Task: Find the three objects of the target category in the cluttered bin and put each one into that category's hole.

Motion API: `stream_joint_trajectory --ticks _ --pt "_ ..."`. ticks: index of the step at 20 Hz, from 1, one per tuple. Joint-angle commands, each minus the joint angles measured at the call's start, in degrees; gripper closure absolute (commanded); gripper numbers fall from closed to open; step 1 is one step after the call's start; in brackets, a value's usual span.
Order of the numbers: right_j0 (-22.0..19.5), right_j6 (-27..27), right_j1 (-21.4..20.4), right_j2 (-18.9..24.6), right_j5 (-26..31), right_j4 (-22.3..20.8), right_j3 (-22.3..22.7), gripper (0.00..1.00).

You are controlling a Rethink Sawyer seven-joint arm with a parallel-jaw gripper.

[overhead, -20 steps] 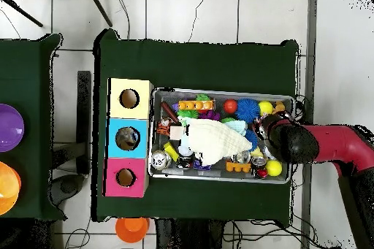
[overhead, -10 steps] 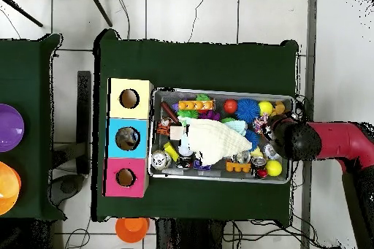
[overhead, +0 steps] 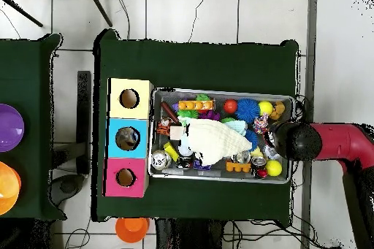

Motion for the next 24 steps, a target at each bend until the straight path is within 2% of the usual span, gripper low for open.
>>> stream_joint_trajectory --ticks 1,6,17,24 --pt "-0.28 -13.12 3.24 -2.46 5.48 -2.09 -0.56 0.00" --pt "-1.38 -13.31 3.83 -2.50 3.33 -2.57 0.64 0.00" --pt "-2.36 -14.46 7.02 -2.44 1.69 -3.43 -0.26 0.00" --pt "-2.26 -14.11 5.75 -2.57 2.13 -3.75 0.40 0.00"
